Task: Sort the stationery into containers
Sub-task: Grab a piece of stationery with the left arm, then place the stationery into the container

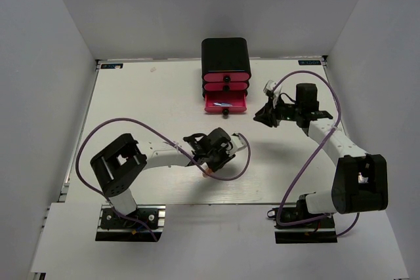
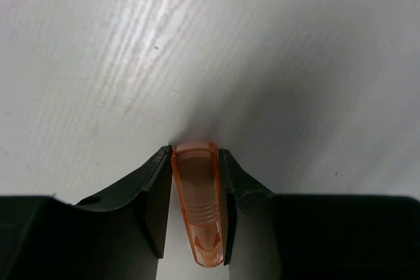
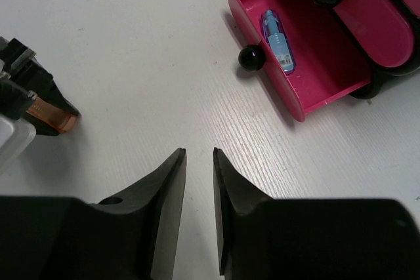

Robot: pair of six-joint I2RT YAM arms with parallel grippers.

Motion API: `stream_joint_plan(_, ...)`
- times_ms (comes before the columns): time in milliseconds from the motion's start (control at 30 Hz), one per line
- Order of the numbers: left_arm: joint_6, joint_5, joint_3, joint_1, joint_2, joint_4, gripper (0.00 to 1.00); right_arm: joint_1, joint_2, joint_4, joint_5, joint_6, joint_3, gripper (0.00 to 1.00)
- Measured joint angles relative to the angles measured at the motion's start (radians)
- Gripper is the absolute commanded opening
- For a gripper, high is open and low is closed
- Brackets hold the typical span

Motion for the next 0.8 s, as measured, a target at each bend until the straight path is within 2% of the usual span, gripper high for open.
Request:
stream_joint_plan(233,-0.043,-0.034,0.150,0.035,0.006,-0.003,0.05,-0.012,-0.017,0.006,0.001,0.002,-0.009,0.31)
stream_joint_plan(433,-0.038,-0.086,0.320,0.109,0.052,0.074,0.05,-0.023,-0.032,0.007,0.002,0.002,-0.034,0.31)
stream_joint_plan(667,0.082,-0.088,0.455,0.202,0.177,0.150,0.05,-0.035,-0.042,0.010,0.004,0.001,-0.050,0.31)
stream_joint_plan(800,0.213,-0.034,0.502,0.243,0.230,0.164,0.05,-0.042,-0.045,0.011,0.004,-0.003,-0.050,0.32)
